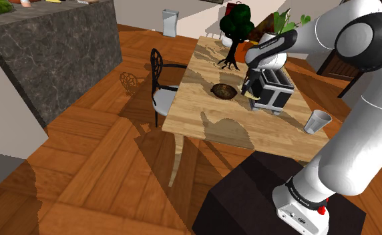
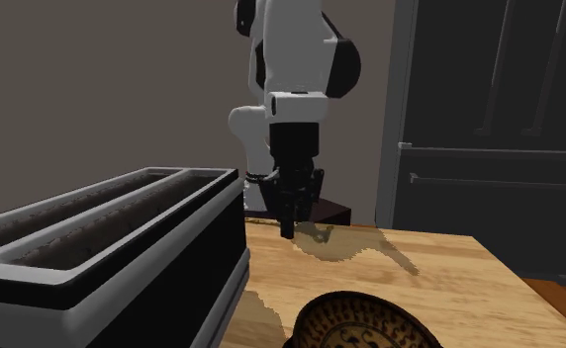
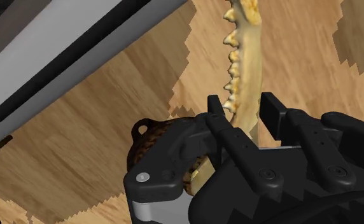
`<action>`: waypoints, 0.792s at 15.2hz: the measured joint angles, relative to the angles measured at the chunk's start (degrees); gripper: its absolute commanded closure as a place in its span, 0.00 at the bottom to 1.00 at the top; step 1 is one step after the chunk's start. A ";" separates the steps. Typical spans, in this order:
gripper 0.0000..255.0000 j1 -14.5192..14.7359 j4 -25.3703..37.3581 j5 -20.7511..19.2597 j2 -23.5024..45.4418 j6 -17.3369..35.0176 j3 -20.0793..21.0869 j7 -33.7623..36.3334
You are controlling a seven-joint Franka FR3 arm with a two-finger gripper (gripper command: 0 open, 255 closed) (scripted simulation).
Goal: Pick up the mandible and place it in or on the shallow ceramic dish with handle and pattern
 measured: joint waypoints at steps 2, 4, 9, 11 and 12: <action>1.00 -0.43 5.41 2.13 3.82 -2.16 0.89 -0.36; 1.00 -0.94 10.07 3.94 7.48 -3.64 1.82 -0.42; 1.00 -2.99 26.00 7.64 18.19 -9.72 4.45 0.82; 1.00 -4.12 32.38 8.70 22.43 -11.97 5.36 1.42; 1.00 -4.36 33.70 8.97 23.46 -12.29 5.61 1.56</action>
